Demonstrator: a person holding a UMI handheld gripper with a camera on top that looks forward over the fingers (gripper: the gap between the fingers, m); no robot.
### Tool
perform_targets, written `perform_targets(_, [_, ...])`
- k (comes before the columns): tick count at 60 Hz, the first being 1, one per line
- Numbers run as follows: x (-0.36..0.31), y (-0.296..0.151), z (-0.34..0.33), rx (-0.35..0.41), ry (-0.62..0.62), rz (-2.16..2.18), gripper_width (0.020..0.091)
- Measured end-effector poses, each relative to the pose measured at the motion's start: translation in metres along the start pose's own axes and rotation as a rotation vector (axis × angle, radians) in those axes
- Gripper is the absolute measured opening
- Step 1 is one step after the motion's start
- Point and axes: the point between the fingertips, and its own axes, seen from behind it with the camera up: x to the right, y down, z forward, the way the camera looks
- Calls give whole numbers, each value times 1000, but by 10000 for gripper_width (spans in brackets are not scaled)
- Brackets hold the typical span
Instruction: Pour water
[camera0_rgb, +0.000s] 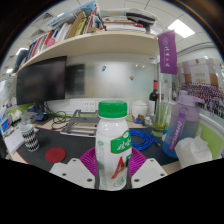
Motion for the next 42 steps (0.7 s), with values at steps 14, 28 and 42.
perform_targets(14, [-4, -1, 3, -44, 13, -70, 358])
perform_targets(28, [-61, -48, 13, -83, -5, -378, 360])
perform_targets(42, [-140, -79, 40, -176, -5, -1000, 360])
